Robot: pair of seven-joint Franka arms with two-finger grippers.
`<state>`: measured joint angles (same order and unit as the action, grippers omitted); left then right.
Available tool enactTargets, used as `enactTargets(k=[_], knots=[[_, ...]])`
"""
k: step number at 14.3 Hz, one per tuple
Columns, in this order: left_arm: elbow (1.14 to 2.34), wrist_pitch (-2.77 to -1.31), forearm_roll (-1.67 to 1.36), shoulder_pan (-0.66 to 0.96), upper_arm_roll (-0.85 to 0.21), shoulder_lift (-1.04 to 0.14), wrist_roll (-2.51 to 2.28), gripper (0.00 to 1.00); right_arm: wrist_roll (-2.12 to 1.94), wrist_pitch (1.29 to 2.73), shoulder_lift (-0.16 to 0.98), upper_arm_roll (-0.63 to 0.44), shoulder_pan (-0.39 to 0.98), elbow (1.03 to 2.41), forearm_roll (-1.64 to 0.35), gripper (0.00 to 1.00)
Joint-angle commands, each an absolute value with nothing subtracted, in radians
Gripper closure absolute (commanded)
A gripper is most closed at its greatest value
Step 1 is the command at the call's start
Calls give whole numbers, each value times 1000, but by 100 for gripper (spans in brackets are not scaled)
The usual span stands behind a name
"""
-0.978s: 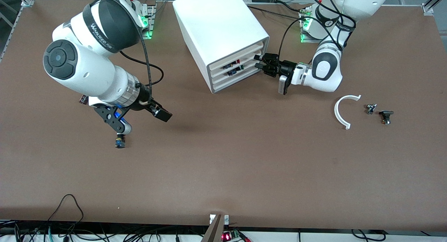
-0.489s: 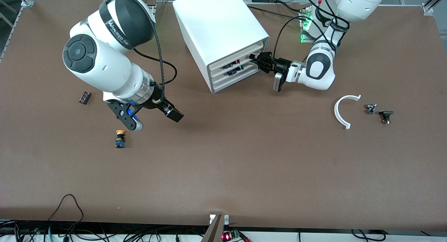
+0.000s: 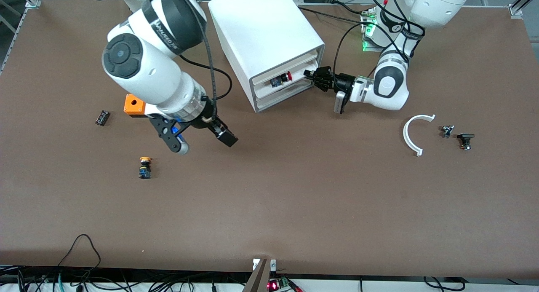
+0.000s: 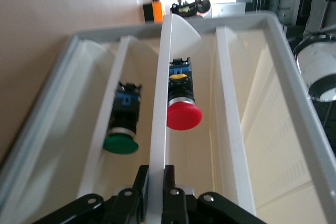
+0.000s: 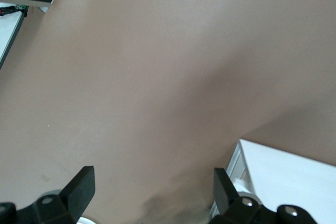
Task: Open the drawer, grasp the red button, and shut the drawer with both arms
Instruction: 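Pull the drawer open with the left gripper while the right gripper approaches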
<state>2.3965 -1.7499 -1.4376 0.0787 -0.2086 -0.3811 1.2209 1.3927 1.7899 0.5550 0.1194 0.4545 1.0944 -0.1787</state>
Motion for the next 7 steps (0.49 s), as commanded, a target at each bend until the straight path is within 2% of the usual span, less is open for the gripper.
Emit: enactTargets(k=[1,7], knots=[[2312,-1758,-1408,64,-172,-426,1171,100,1501,1804,595,112,518,1043,-180,0],[2160,-1756,-1295,61,-95,-503,1120,100,1696,1859,647,107,658,1046,-114,0]])
